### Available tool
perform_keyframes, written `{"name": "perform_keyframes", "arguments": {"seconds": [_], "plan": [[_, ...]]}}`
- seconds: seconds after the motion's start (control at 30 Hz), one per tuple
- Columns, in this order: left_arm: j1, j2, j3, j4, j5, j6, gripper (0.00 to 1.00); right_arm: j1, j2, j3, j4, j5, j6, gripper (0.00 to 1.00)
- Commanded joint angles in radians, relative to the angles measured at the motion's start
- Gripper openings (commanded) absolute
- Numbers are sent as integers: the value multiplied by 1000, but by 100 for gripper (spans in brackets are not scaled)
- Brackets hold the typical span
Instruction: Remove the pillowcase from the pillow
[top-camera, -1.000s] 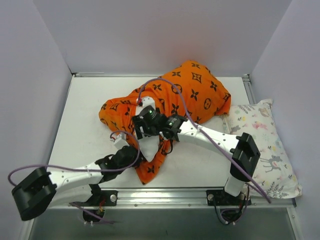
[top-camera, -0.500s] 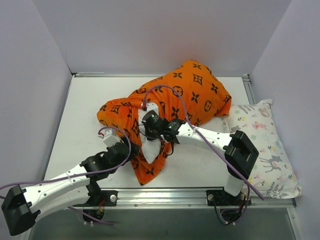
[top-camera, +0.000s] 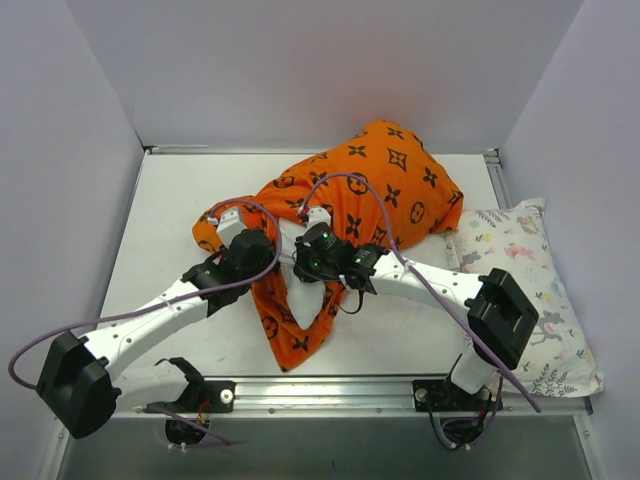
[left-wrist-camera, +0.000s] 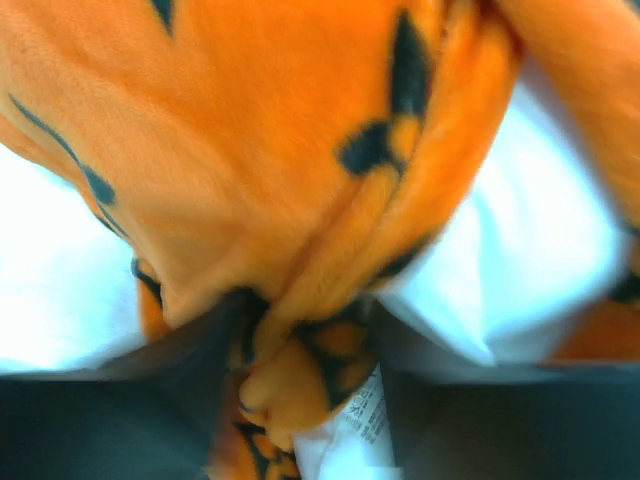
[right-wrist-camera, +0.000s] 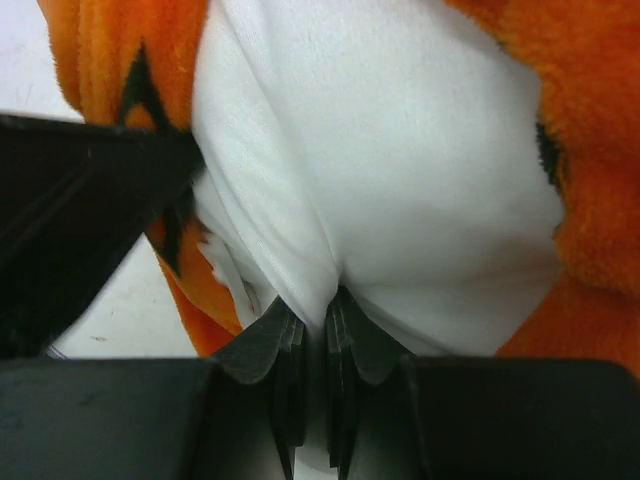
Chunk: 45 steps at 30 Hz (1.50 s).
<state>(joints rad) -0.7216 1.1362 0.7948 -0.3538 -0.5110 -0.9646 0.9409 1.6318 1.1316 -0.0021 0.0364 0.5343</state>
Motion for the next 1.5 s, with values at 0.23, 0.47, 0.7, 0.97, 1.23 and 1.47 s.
{"name": "perform_keyframes", "arguments": {"seconds": [0.23,0.47,0.7,0.97,1.23,1.47], "plan": [[402,-66,-45,-149,45,75,0,-134,-257,-141,-105,2,7,0],[635,80,-100,-64,120,41,0,-211,-463,-213,-154,-27,-10,0],[743,287,-129,266,337,69,0,-241,-598,-274,-182,-160,-19,0],[743,464,-85,581,561,60,14,-211,-639,-215,-142,-415,23,0],[682,643,109,749,721,27,39,-76,-515,-7,-171,-359,26,0],[715,499,149,647,686,30,91,-186,-366,34,-52,-363,108,0]]}}
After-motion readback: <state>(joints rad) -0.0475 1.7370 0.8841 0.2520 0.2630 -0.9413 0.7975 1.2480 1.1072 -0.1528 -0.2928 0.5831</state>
